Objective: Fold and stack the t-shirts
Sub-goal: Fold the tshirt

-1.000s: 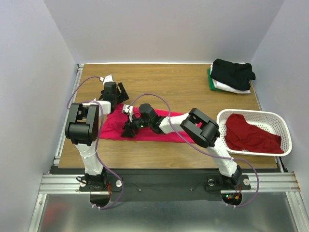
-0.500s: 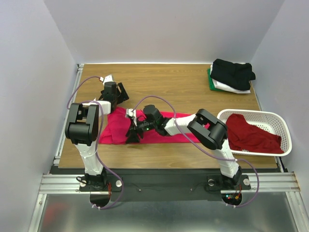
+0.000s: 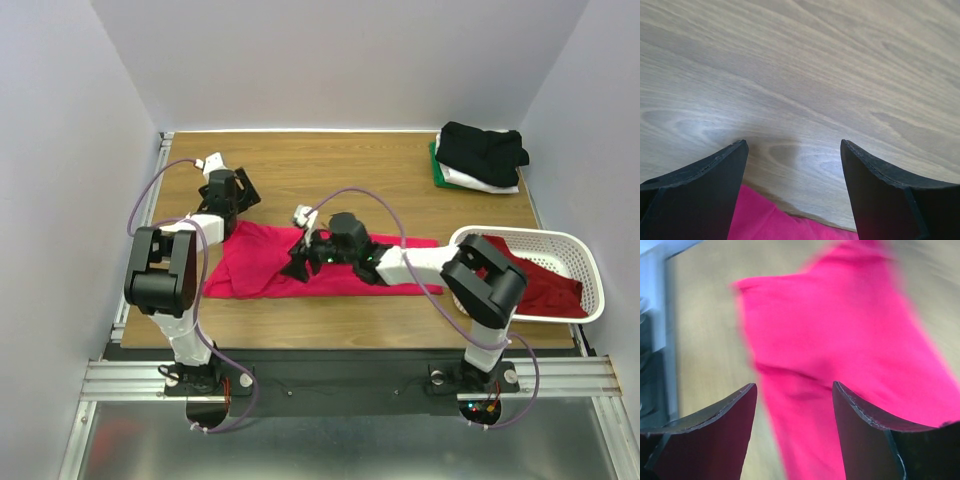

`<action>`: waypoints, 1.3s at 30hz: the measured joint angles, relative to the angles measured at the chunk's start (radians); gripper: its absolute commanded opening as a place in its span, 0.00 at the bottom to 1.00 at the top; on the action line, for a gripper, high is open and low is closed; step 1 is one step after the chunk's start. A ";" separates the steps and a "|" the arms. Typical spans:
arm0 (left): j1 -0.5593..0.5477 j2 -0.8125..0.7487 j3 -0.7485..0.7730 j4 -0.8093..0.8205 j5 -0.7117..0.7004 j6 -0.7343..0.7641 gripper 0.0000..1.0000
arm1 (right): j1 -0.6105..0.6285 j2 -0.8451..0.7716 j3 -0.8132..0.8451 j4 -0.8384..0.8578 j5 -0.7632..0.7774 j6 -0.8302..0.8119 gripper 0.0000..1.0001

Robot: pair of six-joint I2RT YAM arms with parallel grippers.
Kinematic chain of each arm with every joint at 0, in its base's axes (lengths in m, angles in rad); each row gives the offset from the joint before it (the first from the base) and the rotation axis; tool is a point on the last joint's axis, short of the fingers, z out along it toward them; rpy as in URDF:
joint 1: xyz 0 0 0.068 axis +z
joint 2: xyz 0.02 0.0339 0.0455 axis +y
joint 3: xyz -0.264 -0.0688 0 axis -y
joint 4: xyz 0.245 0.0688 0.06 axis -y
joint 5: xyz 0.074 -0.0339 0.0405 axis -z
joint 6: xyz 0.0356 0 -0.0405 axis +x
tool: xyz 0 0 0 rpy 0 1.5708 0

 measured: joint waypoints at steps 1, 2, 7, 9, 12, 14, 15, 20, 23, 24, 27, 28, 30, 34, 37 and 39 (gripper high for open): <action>0.002 -0.012 -0.003 -0.001 -0.007 -0.004 0.86 | -0.026 -0.021 -0.021 0.001 0.020 0.013 0.68; 0.006 -0.024 -0.005 -0.001 -0.014 -0.008 0.86 | -0.050 -0.037 -0.038 0.000 0.043 0.031 0.68; 0.024 -0.071 -0.032 -0.009 -0.053 -0.031 0.86 | -0.257 -0.078 -0.128 0.000 0.177 0.112 0.68; 0.029 -0.090 -0.044 -0.024 -0.066 -0.035 0.86 | -0.327 -0.078 -0.153 -0.005 0.226 0.141 0.68; 0.031 -0.100 -0.046 -0.039 -0.079 -0.041 0.82 | -0.387 -0.078 -0.187 -0.011 0.264 0.175 0.68; 0.031 -0.099 -0.046 -0.058 -0.078 -0.043 0.79 | -0.406 -0.078 -0.199 -0.011 0.272 0.190 0.68; 0.032 -0.098 -0.046 -0.069 -0.079 -0.045 0.78 | -0.415 -0.078 -0.203 -0.014 0.275 0.197 0.68; 0.032 -0.089 -0.043 -0.121 -0.079 -0.052 0.67 | -0.457 -0.113 -0.235 -0.017 0.283 0.216 0.68; 0.032 -0.065 -0.034 -0.144 -0.076 -0.054 0.60 | -0.480 -0.138 -0.251 -0.016 0.286 0.226 0.68; 0.032 -0.055 -0.032 -0.149 -0.074 -0.056 0.59 | -0.487 -0.144 -0.256 -0.014 0.286 0.227 0.68; 0.032 -0.029 -0.028 -0.163 -0.071 -0.058 0.59 | -0.502 -0.161 -0.267 -0.015 0.289 0.230 0.68; 0.032 -0.022 -0.027 -0.170 -0.070 -0.058 0.56 | -0.507 -0.165 -0.269 -0.015 0.290 0.230 0.69; 0.032 -0.015 -0.027 -0.184 -0.066 -0.060 0.51 | -0.515 -0.169 -0.274 -0.015 0.291 0.230 0.69; 0.032 -0.015 -0.027 -0.189 -0.067 -0.063 0.40 | -0.527 -0.172 -0.282 -0.016 0.297 0.232 0.69; 0.032 -0.015 -0.027 -0.189 -0.067 -0.067 0.23 | -0.536 -0.172 -0.283 -0.015 0.303 0.237 0.69; 0.032 -0.015 -0.027 -0.190 -0.066 -0.067 0.14 | -0.537 -0.172 -0.291 -0.011 0.309 0.242 0.69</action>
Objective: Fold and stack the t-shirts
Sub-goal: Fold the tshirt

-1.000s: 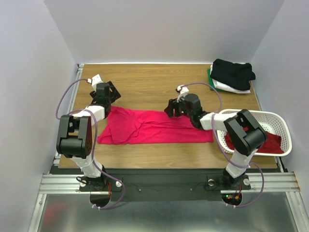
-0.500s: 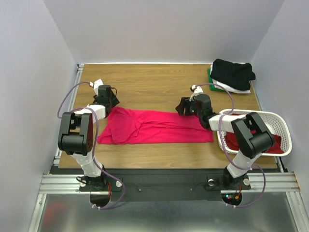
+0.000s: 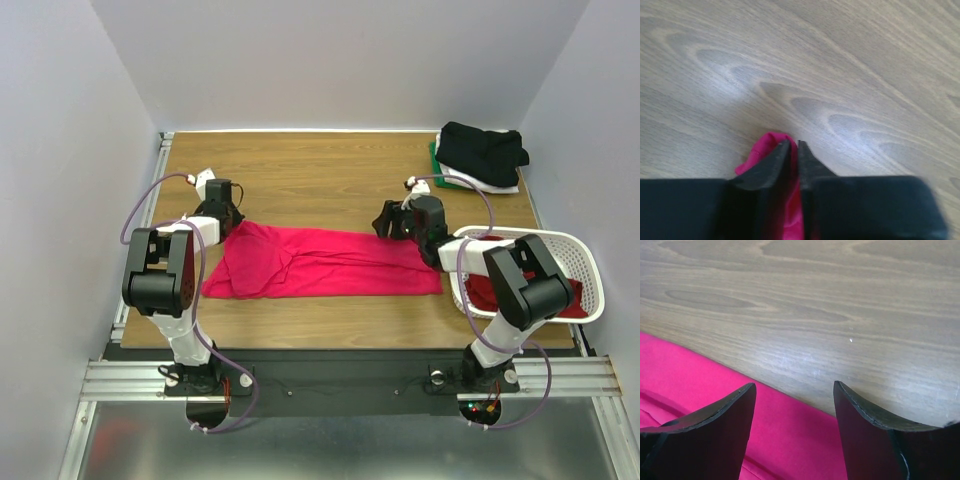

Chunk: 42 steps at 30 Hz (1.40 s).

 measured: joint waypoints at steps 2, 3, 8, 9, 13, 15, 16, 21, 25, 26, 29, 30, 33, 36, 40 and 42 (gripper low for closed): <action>0.000 0.000 0.000 0.000 0.004 -0.001 0.02 | -0.003 0.000 -0.015 0.001 0.009 0.004 0.69; 0.000 0.000 0.000 0.001 0.007 -0.002 0.01 | -0.003 -0.003 -0.027 0.002 0.018 0.006 0.69; 0.000 0.002 0.000 0.002 0.021 0.000 0.00 | -0.004 -0.059 -0.087 -0.025 0.052 0.008 0.70; 0.000 0.002 0.000 0.002 0.022 0.000 0.00 | -0.004 -0.073 -0.093 -0.032 0.057 0.007 0.70; 0.002 0.002 0.000 0.010 0.026 0.000 0.00 | -0.004 -0.150 -0.121 -0.042 0.099 0.010 0.70; 0.009 0.002 0.000 0.011 0.032 0.000 0.00 | -0.004 -0.163 -0.124 -0.043 0.120 0.014 0.70; 0.011 0.002 0.000 0.012 0.037 -0.001 0.00 | -0.004 -0.163 -0.124 -0.043 0.127 0.014 0.70; 0.045 0.002 0.003 0.018 0.058 -0.001 0.00 | -0.004 -0.163 -0.124 -0.072 0.143 0.017 0.70; 0.074 0.002 0.033 0.015 0.064 -0.001 0.00 | -0.004 -0.163 -0.124 -0.087 0.159 0.020 0.70; 0.077 0.004 0.045 0.015 0.067 0.000 0.00 | -0.004 -0.163 -0.124 -0.090 0.161 0.022 0.70; 0.089 0.023 0.089 0.022 0.077 0.000 0.00 | -0.004 -0.163 -0.124 -0.102 0.171 0.027 0.71; 0.092 0.029 0.098 0.024 0.081 0.000 0.00 | -0.004 -0.163 -0.124 -0.104 0.175 0.029 0.71; 0.111 0.048 0.114 0.031 0.099 0.000 0.00 | -0.004 -0.163 -0.124 -0.116 0.191 0.033 0.72; 0.134 0.064 0.120 0.031 0.111 0.000 0.00 | -0.004 -0.163 -0.124 -0.128 0.214 0.037 0.72; 0.159 0.076 0.134 0.029 0.122 0.000 0.00 | -0.004 -0.163 -0.124 -0.142 0.256 0.042 0.73; 0.170 0.076 0.140 0.031 0.127 -0.001 0.00 | -0.004 -0.163 -0.124 -0.151 0.274 0.044 0.73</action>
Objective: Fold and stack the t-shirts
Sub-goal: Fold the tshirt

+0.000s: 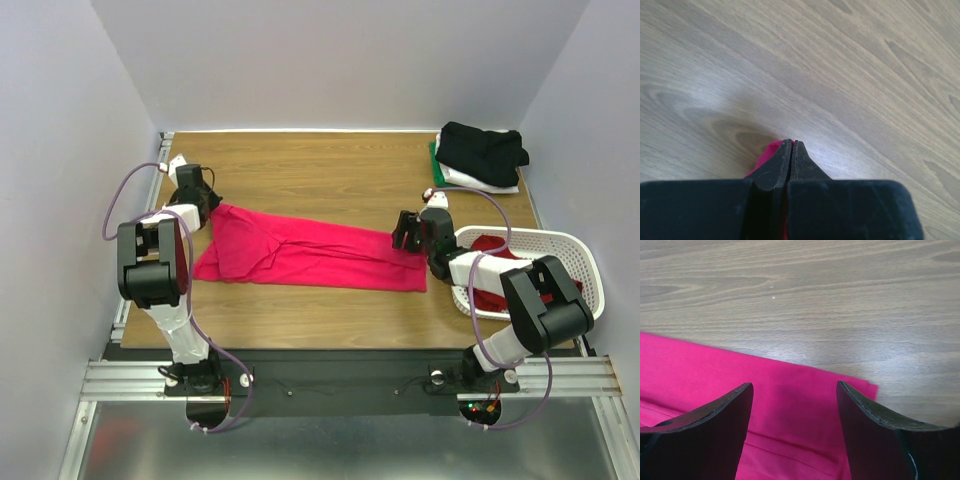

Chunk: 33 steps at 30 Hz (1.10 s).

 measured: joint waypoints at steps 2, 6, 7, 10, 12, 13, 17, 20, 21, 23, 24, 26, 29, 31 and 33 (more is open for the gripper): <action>0.011 0.000 0.005 0.001 0.006 0.000 0.00 | 0.000 0.000 0.000 -0.006 0.012 0.001 0.73; 0.024 0.006 0.013 0.007 0.022 -0.003 0.00 | 0.000 0.002 0.006 -0.022 0.032 0.004 0.74; 0.026 0.011 0.014 0.009 0.024 -0.003 0.00 | 0.000 0.007 0.011 -0.025 0.039 0.005 0.74; 0.028 0.018 0.015 0.009 0.027 -0.003 0.00 | 0.000 0.023 0.027 -0.034 0.058 0.009 0.74; 0.028 0.019 0.015 0.009 0.029 -0.003 0.00 | 0.000 0.033 0.035 -0.040 0.067 0.012 0.74; 0.028 0.019 0.015 0.009 0.029 -0.003 0.00 | 0.000 0.036 0.039 -0.043 0.072 0.013 0.74; 0.028 0.019 0.015 0.010 0.029 -0.003 0.00 | 0.000 0.040 0.041 -0.059 0.093 0.020 0.74; 0.028 0.019 0.015 0.017 0.031 -0.004 0.00 | 0.000 0.045 0.048 -0.082 0.110 0.026 0.74; 0.028 0.019 0.015 0.022 0.033 -0.006 0.00 | 0.000 0.048 0.053 -0.089 0.114 0.029 0.74; 0.028 0.019 0.015 0.030 0.038 -0.008 0.00 | 0.000 0.055 0.062 -0.100 0.121 0.034 0.74; 0.028 0.019 0.015 0.034 0.041 -0.008 0.00 | 0.000 0.057 0.065 -0.102 0.125 0.037 0.74; 0.028 0.019 0.015 0.040 0.048 -0.010 0.00 | 0.000 0.057 0.069 -0.109 0.132 0.042 0.72; 0.028 0.019 0.015 0.048 0.055 -0.011 0.00 | 0.000 0.062 0.072 -0.117 0.140 0.049 0.64; 0.028 0.019 0.015 0.052 0.060 -0.011 0.00 | 0.000 0.077 0.079 -0.123 0.144 0.052 0.54; 0.028 0.019 0.015 0.054 0.064 -0.011 0.00 | 0.000 0.104 0.092 -0.127 0.153 0.052 0.45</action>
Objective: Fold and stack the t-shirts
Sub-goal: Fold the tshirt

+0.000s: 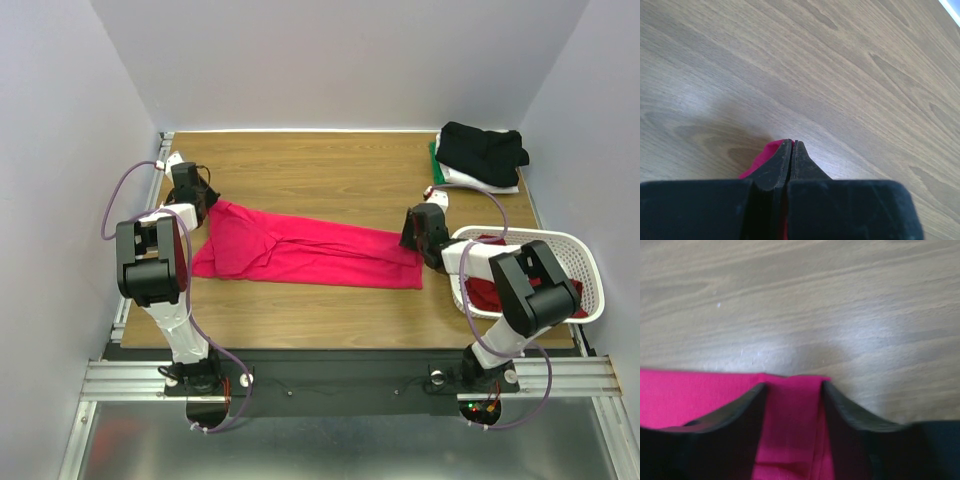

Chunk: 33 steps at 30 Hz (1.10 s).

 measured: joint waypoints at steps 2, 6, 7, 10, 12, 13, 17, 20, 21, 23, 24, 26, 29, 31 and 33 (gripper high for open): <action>0.000 0.000 0.000 0.000 0.002 0.000 0.00 | 0.000 0.016 0.015 0.000 0.010 0.004 0.22; 0.000 0.000 0.000 0.000 0.003 0.000 0.00 | 0.000 0.020 0.018 -0.006 0.018 0.018 0.01; 0.000 0.000 0.000 0.000 0.003 0.000 0.00 | 0.000 0.020 0.018 -0.006 0.018 0.019 0.01; 0.000 0.000 0.000 0.000 -0.003 -0.002 0.00 | 0.000 0.020 0.018 -0.007 0.028 0.024 0.00; 0.000 0.000 0.000 0.000 -0.010 -0.005 0.00 | 0.000 0.019 0.018 -0.009 0.037 0.027 0.00; 0.000 0.000 0.000 0.000 -0.014 -0.006 0.00 | 0.000 0.019 0.018 -0.010 0.042 0.028 0.00; 0.001 0.000 -0.002 0.001 -0.024 -0.013 0.00 | 0.000 0.009 0.018 -0.026 0.063 0.039 0.00; 0.005 0.000 -0.005 0.002 -0.045 -0.022 0.00 | 0.000 0.002 0.018 -0.032 0.072 0.044 0.00; 0.006 0.000 -0.006 0.002 -0.051 -0.024 0.00 | 0.000 -0.001 0.018 -0.033 0.074 0.045 0.01; 0.009 -0.002 -0.017 0.007 -0.070 -0.031 0.00 | 0.000 -0.005 0.018 -0.033 0.076 0.046 0.00; 0.012 -0.005 -0.024 0.007 -0.077 -0.034 0.00 | 0.000 -0.006 0.018 -0.033 0.077 0.047 0.00; 0.015 -0.015 -0.042 0.006 -0.098 -0.040 0.00 | 0.000 -0.006 0.018 -0.034 0.078 0.049 0.00; 0.016 -0.031 -0.054 0.005 -0.118 -0.044 0.00 | 0.000 -0.006 0.018 -0.034 0.078 0.050 0.00; 0.016 -0.041 -0.054 0.005 -0.124 -0.045 0.00 | 0.000 -0.006 0.018 -0.034 0.078 0.050 0.00; 0.016 -0.058 -0.059 0.006 -0.137 -0.048 0.00 | 0.000 -0.006 0.018 -0.034 0.078 0.050 0.00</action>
